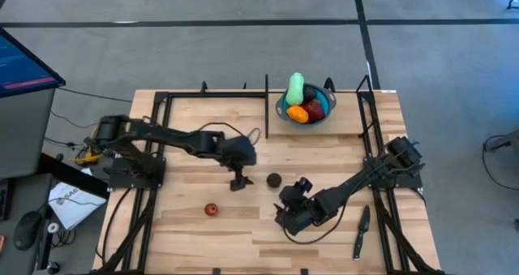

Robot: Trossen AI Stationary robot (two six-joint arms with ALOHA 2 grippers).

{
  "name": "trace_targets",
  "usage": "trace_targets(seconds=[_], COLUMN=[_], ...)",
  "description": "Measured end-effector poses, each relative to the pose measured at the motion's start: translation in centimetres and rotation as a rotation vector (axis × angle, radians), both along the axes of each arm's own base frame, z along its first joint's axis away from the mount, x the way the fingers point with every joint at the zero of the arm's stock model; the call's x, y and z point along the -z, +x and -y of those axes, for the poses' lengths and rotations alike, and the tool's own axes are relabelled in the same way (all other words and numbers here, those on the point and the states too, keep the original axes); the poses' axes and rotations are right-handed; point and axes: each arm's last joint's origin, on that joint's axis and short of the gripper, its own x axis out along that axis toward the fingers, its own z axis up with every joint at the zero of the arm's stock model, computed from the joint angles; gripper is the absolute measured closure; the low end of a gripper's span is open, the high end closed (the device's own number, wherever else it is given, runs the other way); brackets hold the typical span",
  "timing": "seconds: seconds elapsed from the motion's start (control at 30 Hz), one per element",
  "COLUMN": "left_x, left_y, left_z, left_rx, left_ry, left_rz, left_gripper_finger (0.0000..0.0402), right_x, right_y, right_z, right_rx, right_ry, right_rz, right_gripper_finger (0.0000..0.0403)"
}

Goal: Pick & Place Fruit
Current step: Put the black plum into the blue strainer bowl on the shelf

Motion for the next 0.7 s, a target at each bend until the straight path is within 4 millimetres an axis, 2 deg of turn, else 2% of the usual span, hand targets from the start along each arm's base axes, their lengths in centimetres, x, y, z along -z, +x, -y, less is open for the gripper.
trace_targets(seconds=[0.13,0.27,0.33,0.47,0.7], left_x=[-0.5,0.2,0.6,1.7,2.9], left_y=[-2.6,-4.8,-5.7,-7.1,-8.1], left_z=[-0.7,-1.5,-1.8,-1.9,-1.8], left_rx=[-0.045,-0.135,-0.169,-0.213,-0.239], left_ry=[0.016,-0.007,-0.028,-0.063,-0.092], left_rz=[0.034,0.081,0.113,0.164,0.184], left_gripper_finger=[0.0049,0.005,0.005,0.0051,0.0051], right_x=[0.2,-0.2,-0.6,-0.5,1.4], right_y=[0.8,0.9,0.4,0.9,2.8], right_z=[1.7,2.9,3.2,3.1,4.0], right_rx=[0.003,-0.022,-0.033,-0.121,-0.216], right_ry=[0.024,0.014,-0.016,-0.094,-0.203], right_rz=[-0.029,-0.091,-0.128,-0.132,-0.138], right_gripper_finger=[0.0035,0.0006,0.0009,0.0022,0.0035])
